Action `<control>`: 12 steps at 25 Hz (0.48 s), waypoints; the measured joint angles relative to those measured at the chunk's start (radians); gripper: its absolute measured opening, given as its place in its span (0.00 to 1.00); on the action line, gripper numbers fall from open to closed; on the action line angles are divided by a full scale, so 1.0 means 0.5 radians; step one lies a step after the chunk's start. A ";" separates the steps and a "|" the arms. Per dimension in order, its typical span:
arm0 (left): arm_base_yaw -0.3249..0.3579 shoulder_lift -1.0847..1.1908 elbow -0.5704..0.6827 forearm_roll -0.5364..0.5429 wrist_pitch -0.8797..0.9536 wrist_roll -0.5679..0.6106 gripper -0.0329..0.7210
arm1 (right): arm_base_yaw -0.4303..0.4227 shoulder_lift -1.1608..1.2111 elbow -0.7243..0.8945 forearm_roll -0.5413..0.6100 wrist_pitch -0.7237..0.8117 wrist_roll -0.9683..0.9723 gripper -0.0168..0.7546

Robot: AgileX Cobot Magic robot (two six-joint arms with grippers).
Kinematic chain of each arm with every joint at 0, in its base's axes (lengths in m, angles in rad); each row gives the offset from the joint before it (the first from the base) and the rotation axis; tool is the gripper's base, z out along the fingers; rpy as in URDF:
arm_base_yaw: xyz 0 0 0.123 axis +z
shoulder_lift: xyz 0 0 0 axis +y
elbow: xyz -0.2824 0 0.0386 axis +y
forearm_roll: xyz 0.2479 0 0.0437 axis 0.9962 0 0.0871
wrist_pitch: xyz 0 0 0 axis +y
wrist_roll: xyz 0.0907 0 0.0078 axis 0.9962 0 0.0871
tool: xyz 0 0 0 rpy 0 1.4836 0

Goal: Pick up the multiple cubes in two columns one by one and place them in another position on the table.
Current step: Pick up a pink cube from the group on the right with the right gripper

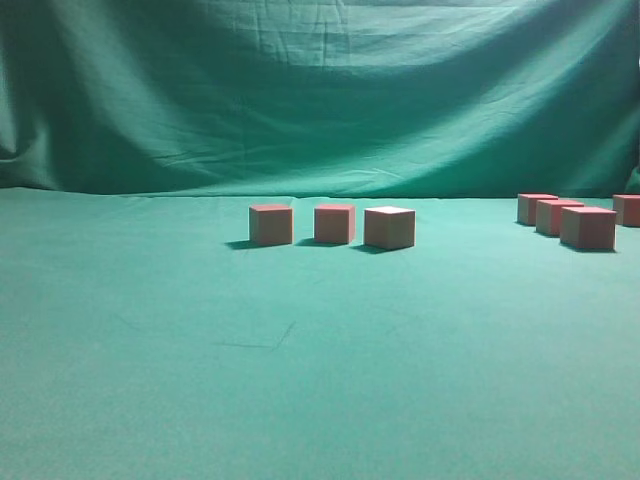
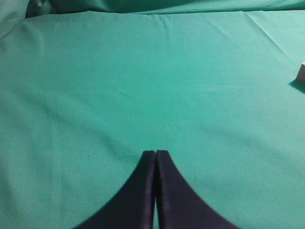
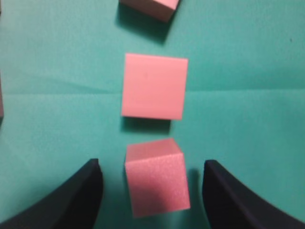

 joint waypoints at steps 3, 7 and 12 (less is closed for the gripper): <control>0.000 0.000 0.000 0.000 0.000 0.000 0.04 | 0.000 0.014 0.000 -0.005 -0.047 0.000 0.54; 0.000 0.000 0.000 0.000 0.000 0.000 0.04 | 0.000 0.072 0.000 -0.009 -0.051 0.000 0.54; 0.000 0.000 0.000 0.000 0.000 0.000 0.04 | 0.000 0.097 0.000 -0.009 -0.060 0.000 0.54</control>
